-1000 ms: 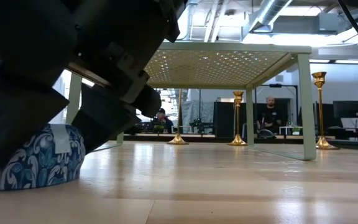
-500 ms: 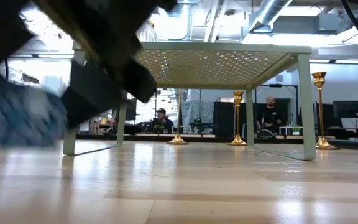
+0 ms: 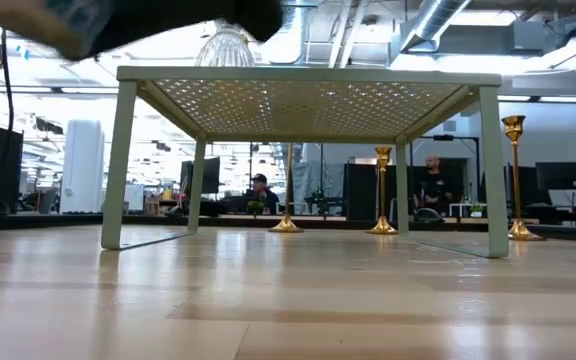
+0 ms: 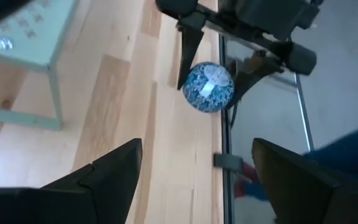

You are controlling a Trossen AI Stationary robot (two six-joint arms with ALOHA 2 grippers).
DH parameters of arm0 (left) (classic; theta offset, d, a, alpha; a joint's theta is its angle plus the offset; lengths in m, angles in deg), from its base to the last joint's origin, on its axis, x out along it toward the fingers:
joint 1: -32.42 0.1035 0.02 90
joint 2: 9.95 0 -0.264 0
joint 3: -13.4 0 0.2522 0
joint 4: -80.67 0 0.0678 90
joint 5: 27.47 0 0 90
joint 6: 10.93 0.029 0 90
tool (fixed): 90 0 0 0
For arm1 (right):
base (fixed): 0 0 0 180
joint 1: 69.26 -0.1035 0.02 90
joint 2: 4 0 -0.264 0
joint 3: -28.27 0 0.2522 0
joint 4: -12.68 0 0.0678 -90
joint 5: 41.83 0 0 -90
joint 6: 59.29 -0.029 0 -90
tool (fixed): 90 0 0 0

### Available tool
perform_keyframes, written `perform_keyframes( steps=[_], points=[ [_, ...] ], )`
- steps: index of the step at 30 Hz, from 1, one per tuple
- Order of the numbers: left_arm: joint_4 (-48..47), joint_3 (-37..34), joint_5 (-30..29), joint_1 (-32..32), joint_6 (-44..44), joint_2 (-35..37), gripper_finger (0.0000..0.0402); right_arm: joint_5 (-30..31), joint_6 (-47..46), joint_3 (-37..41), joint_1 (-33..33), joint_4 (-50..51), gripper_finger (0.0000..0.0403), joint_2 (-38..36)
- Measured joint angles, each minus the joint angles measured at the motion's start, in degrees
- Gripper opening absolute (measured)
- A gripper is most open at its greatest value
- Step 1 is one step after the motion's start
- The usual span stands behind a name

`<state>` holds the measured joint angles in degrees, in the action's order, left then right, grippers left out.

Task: Pick & Place candle stick holders
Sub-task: Align the blue scented candle with the other blue scented candle on the shelf

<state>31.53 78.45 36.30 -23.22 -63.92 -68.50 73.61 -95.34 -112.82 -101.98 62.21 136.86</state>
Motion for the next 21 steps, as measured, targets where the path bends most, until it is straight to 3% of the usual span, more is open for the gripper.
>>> perform_keyframes(
  steps=[11, 17, 21],
  points=[
    [9.7, 0.0, -11.6, 0.0, 0.0, 0.0, 0.0305, 15.1, 2.7, 0.0, -2.9, 2.2, 0.0287, -9.8],
    [23.2, 0.0, -22.6, 0.0, 0.5, 0.0, 0.0305, 24.2, 6.0, 0.1, -4.9, 3.2, 0.0287, -15.0],
    [31.8, 0.0, -25.8, 0.2, 0.4, 0.0, 0.0305, 30.1, 9.1, 0.0, -6.4, 3.8, 0.0287, -17.7]
  ],
)
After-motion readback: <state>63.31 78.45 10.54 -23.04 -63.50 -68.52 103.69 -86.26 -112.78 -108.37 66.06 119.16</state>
